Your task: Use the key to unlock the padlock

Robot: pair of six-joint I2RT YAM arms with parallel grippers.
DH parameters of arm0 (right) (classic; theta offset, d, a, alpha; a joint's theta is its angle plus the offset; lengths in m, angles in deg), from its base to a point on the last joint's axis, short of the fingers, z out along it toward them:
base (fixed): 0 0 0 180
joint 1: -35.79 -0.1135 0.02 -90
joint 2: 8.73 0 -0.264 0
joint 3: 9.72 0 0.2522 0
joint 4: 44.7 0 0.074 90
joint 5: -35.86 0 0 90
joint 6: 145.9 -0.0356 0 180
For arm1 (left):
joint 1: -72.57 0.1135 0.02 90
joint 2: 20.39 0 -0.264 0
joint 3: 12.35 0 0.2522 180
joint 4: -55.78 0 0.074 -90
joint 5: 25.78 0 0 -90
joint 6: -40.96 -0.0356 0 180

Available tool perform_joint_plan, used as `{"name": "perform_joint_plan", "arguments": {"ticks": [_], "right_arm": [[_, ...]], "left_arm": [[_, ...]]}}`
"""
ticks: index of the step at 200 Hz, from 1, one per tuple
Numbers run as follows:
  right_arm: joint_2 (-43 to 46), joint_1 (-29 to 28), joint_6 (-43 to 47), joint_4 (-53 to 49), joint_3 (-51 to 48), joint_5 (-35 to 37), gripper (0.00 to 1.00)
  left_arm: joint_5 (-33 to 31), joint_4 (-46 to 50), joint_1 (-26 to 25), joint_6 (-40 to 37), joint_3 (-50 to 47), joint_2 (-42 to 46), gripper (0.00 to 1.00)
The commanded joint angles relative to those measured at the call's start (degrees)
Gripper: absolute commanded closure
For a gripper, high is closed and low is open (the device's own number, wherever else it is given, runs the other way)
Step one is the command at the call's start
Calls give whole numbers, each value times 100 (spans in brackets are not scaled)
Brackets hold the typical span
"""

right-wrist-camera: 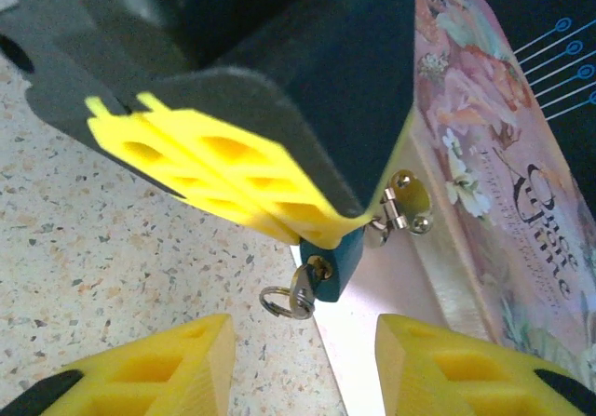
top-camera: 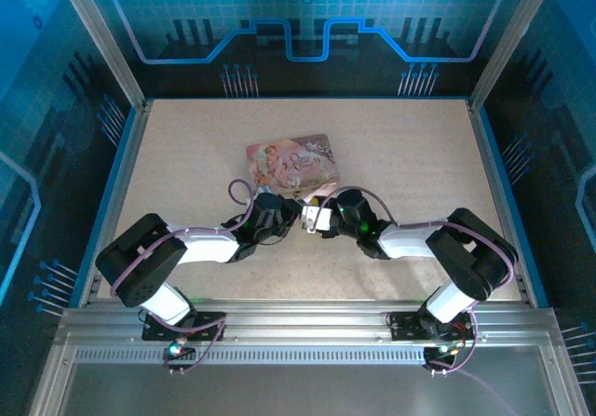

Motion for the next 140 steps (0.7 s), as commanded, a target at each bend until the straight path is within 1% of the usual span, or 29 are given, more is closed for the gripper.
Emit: {"name": "perform_joint_plan", "arguments": {"ticks": [1, 41, 103, 140], "right_arm": [[-100, -22, 102, 212, 125, -62, 58], [-201, -48, 62, 314, 174, -32, 64], [-256, -78, -19, 323, 246, -101, 68], [-343, -124, -98, 279, 358, -159, 77]], "left_arm": [[19, -126, 47, 62, 115, 183, 93], [36, -116, 39, 75, 125, 180, 93], [53, -154, 44, 113, 124, 173, 93], [53, -169, 40, 133, 124, 169, 93]]}}
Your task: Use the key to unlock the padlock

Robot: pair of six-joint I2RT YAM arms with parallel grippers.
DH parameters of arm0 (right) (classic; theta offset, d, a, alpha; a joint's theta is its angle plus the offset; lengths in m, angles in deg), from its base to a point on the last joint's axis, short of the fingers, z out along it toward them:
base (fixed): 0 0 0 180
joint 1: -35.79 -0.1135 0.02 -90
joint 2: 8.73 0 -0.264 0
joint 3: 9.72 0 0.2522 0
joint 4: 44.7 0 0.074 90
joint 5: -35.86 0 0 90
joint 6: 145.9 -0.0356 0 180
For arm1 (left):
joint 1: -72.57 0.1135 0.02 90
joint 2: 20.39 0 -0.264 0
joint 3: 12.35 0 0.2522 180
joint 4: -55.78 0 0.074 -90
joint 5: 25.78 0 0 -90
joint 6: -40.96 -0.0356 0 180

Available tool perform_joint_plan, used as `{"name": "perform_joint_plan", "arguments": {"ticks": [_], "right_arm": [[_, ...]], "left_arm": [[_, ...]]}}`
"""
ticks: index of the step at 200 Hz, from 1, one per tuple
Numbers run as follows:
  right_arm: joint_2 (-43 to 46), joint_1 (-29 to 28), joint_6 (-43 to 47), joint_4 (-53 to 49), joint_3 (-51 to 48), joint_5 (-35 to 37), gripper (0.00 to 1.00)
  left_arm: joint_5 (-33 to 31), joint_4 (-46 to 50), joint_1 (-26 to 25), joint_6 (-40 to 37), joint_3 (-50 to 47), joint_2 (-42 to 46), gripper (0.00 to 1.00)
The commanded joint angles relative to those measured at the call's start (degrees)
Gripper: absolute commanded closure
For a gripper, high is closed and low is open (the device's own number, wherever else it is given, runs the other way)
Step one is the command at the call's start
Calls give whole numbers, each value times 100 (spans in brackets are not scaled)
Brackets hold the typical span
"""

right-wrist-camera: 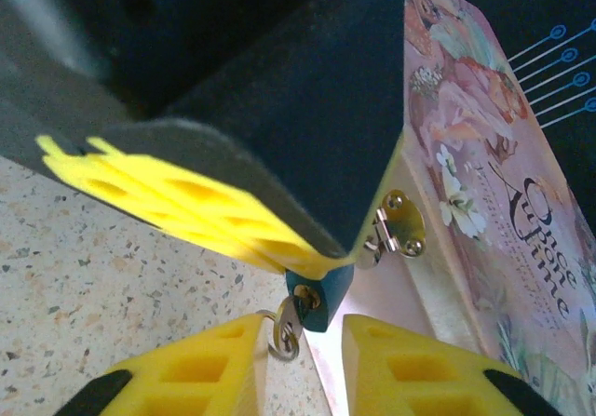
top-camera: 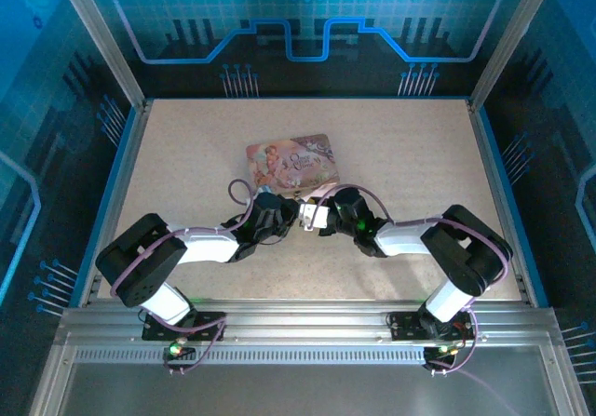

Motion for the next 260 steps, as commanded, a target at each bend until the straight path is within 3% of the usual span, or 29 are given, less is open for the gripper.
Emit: {"name": "perform_joint_plan", "arguments": {"ticks": [1, 42, 75, 150, 260], "right_arm": [[-137, -87, -60, 150, 174, -146, 77], [-198, -99, -220, 163, 272, 2, 93], [-201, -119, -645, 157, 403, 395, 100], [-277, -177, -2106, 196, 348, 303, 100], [-508, -68, -3357, 509, 92, -380, 100]], "left_arm": [[27, -173, 24, 125, 124, 169, 93], [31, -208, 25, 144, 107, 162, 93], [30, -224, 25, 133, 99, 153, 93], [31, -302, 32, 172, 47, 109, 93], [51, -372, 29, 154, -80, -25, 93]]}}
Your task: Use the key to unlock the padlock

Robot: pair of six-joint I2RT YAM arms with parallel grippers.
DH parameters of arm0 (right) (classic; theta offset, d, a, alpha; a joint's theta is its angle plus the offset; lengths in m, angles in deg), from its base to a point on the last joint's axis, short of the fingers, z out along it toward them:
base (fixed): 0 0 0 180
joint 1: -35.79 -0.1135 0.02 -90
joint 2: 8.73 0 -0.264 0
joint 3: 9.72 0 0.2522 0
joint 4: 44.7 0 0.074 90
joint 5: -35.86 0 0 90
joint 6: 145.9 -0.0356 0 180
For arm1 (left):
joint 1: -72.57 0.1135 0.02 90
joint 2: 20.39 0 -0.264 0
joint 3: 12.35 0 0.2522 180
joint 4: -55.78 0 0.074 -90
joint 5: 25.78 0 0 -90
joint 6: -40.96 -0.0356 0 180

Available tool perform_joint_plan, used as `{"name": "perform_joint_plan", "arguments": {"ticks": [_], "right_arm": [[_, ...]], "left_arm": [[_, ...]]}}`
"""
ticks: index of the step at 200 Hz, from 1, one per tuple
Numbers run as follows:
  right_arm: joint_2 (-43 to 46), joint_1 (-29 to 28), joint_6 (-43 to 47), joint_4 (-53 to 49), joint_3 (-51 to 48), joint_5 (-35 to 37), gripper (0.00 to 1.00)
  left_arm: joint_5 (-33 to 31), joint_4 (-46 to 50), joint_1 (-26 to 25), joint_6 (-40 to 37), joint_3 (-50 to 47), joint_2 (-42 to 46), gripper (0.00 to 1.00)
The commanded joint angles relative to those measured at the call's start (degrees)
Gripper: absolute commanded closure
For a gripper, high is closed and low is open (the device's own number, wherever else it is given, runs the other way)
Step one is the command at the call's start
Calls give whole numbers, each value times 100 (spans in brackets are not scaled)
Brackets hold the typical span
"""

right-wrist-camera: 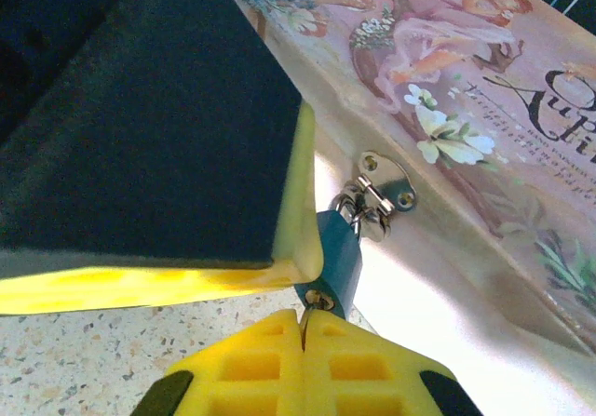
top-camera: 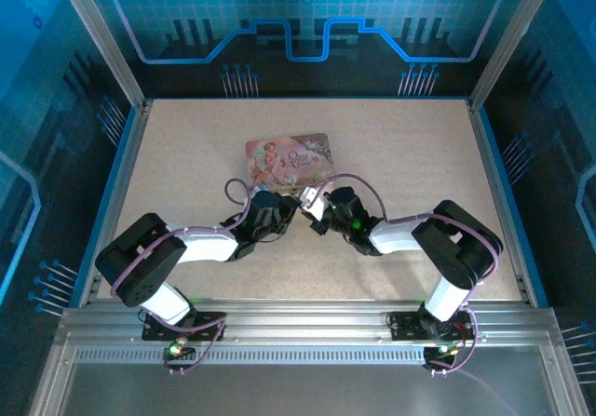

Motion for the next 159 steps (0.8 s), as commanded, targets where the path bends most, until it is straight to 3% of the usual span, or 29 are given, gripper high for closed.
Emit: {"name": "perform_joint_plan", "arguments": {"ticks": [1, 57, 110, 159], "right_arm": [[-180, 3, -413, 245, -66, -420, 100], [-246, 127, -592, 228, -51, -670, 100], [-205, 89, -230, 123, -152, -423, 100], [-184, 2, -13, 70, -150, -278, 100]], "left_arm": [[155, -286, -55, -34, -83, -23, 93], [133, -233, -55, -56, -193, 10, 91], [-4, 626, 164, -437, -171, 703, 59], [64, 1154, 417, -719, -122, 1132, 54]]}}
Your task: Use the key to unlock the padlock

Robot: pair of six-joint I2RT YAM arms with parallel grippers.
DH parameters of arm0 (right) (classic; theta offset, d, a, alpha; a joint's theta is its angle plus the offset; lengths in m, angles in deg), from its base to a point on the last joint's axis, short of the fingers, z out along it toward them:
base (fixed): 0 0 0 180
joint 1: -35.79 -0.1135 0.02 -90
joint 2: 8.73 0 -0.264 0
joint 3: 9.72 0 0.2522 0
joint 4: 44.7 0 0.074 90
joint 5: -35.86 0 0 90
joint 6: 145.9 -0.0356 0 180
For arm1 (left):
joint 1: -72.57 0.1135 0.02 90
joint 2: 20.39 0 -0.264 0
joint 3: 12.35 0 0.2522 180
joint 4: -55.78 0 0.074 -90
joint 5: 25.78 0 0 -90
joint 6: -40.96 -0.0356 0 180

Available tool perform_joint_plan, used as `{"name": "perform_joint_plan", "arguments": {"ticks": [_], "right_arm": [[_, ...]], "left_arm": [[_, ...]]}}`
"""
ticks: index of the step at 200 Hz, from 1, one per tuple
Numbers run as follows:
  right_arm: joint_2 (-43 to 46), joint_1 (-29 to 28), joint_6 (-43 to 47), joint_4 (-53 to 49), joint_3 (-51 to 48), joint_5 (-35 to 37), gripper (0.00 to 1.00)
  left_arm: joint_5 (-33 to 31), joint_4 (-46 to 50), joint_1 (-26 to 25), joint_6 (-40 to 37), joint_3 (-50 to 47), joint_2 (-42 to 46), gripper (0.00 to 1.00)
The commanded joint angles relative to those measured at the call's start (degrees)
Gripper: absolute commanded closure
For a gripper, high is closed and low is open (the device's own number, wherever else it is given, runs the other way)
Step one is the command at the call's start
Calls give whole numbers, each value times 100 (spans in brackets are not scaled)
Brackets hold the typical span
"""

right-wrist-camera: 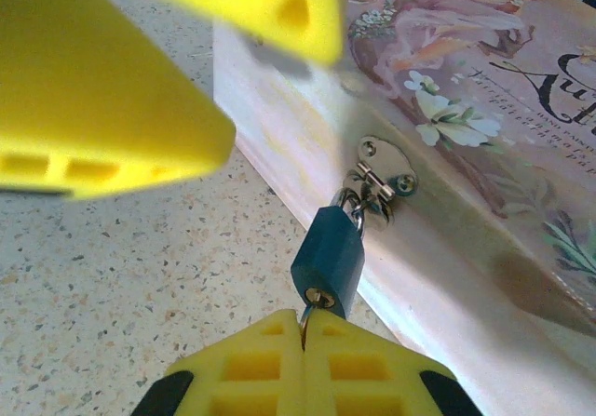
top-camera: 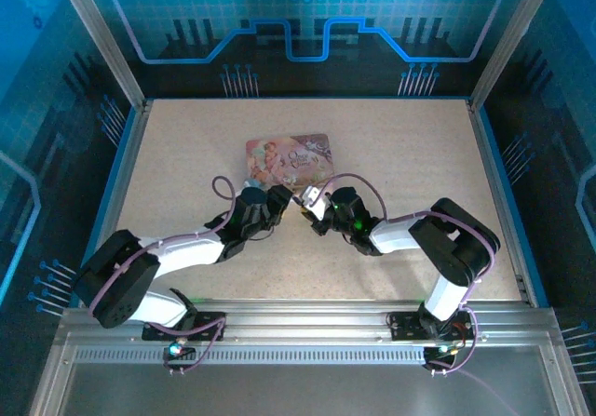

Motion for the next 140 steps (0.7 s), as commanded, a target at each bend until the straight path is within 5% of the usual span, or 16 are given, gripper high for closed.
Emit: {"name": "perform_joint_plan", "arguments": {"ticks": [1, 60, 140], "right_arm": [[-55, -104, 169, -170, -89, -18, 100], [-42, -153, 259, -195, -44, 74, 100], [-59, -182, 285, -170, -38, 107, 100]], "left_arm": [[8, 478, 120, -323, 15, 141, 54], [316, 870, 165, -478, 504, -184, 47], [594, 720, 172, -470, 909, -785, 51]]}}
